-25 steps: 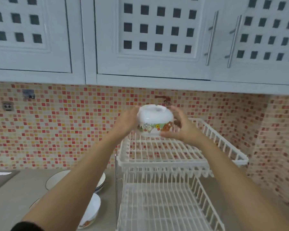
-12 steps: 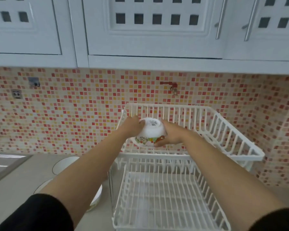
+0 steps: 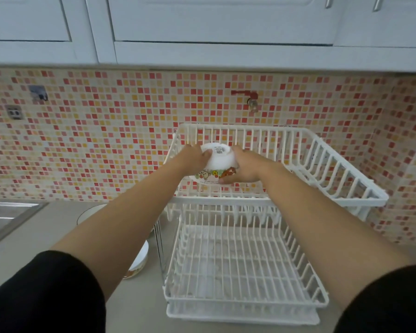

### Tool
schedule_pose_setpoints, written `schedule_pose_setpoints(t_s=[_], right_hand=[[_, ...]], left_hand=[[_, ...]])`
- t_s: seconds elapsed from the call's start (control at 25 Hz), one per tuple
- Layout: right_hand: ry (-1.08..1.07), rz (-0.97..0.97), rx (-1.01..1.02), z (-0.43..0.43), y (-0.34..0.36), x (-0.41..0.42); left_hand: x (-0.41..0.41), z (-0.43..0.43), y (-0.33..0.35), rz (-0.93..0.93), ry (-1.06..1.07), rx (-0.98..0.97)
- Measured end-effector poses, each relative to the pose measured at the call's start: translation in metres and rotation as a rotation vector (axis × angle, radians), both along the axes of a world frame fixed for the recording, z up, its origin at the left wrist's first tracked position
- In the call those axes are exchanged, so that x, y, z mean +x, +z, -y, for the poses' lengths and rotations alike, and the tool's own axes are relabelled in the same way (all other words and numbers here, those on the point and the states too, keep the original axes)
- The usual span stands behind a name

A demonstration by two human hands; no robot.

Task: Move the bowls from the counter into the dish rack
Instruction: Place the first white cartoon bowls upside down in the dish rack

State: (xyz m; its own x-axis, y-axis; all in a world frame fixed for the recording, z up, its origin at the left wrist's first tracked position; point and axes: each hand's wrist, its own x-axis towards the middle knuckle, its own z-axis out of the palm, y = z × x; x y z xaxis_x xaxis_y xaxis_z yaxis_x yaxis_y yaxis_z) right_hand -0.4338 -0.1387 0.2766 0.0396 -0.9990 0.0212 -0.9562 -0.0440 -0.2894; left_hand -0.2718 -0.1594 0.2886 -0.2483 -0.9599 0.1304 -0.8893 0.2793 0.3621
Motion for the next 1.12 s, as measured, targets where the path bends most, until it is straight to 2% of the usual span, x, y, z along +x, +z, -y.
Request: schedule_pose_setpoints(t_s=[0.16, 0.28, 0.36, 0.56, 0.72, 0.92, 1.12], right_hand=[[-0.014, 0.091, 0.067, -0.007, 0.007, 0.003], [-0.012, 0.186, 0.029, -0.015, 0.025, 0.012], [-0.002, 0.136, -0.073, -0.015, 0.041, 0.029], [0.1, 0.121, -0.275, -0.006, 0.065, 0.119], [0.203, 0.04, -0.28, 0.004, 0.06, 0.205], [0.342, 0.008, -0.143, 0.003, 0.002, 0.308], [0.305, 0.125, 0.124, 0.005, -0.13, 0.366]], left_hand=[[0.003, -0.002, 0.001, -0.08, -0.051, 0.048], [0.012, -0.009, 0.022, -0.15, -0.062, -0.055], [0.027, -0.014, 0.042, -0.162, -0.045, -0.133], [0.114, -0.02, 0.063, -0.239, 0.093, -0.242], [0.21, -0.021, 0.042, -0.141, 0.215, -0.196], [0.319, -0.027, -0.024, 0.027, 0.367, -0.044], [0.393, -0.045, -0.142, 0.083, 0.411, 0.219]])
